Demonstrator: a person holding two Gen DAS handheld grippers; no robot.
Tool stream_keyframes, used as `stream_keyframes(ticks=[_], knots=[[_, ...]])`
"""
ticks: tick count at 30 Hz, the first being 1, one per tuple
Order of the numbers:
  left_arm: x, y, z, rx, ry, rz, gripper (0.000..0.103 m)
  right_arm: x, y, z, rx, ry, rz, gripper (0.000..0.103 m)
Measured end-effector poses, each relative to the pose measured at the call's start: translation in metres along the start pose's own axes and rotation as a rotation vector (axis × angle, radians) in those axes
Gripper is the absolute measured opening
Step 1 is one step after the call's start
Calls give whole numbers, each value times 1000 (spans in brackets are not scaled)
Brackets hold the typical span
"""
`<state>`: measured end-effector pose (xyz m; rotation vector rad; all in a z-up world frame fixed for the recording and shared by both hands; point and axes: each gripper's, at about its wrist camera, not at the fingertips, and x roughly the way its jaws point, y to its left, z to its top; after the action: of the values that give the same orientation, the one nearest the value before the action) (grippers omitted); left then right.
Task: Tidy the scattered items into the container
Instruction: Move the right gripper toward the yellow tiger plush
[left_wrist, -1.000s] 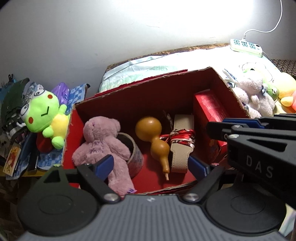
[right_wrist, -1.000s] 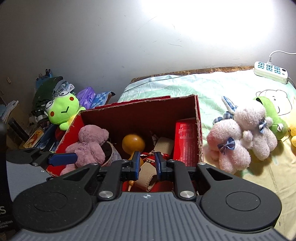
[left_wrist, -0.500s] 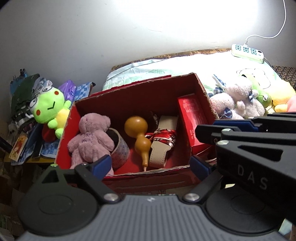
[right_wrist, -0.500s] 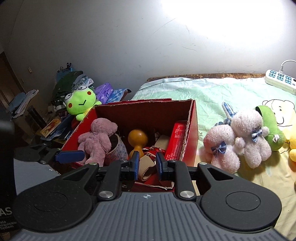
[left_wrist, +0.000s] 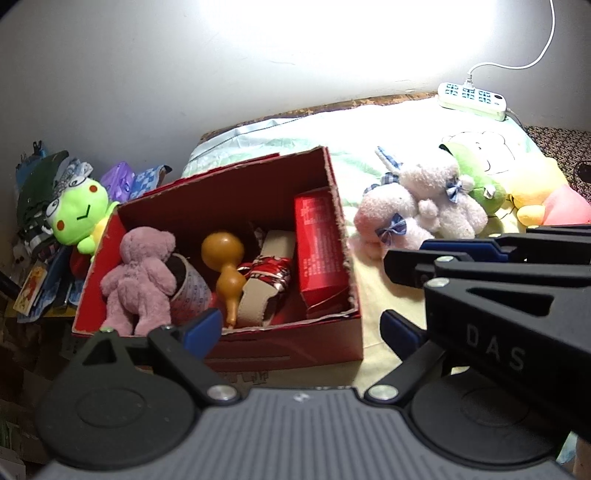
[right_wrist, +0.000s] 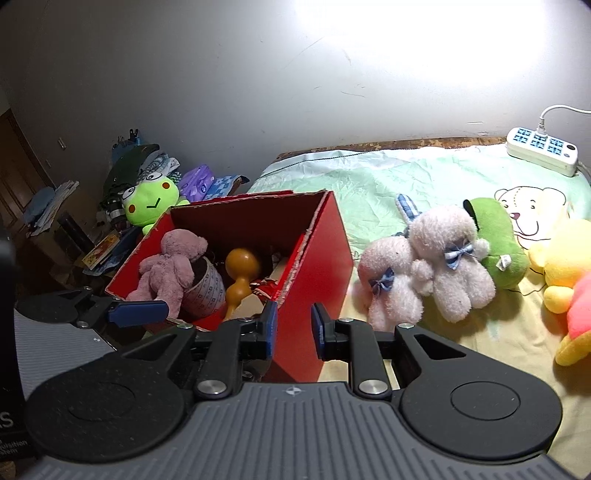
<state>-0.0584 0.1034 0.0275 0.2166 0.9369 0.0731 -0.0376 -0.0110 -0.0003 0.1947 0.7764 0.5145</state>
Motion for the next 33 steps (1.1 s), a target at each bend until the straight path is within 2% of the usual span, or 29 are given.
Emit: stream_keyframes(ticks=[17,33], knots=[[20,-108,22,149,45,-130,94,-35,-97,-18,138,0,-127,22],[52,-173,44,248,106,-264,94,-52,-169,-26,277,10,-243,23]])
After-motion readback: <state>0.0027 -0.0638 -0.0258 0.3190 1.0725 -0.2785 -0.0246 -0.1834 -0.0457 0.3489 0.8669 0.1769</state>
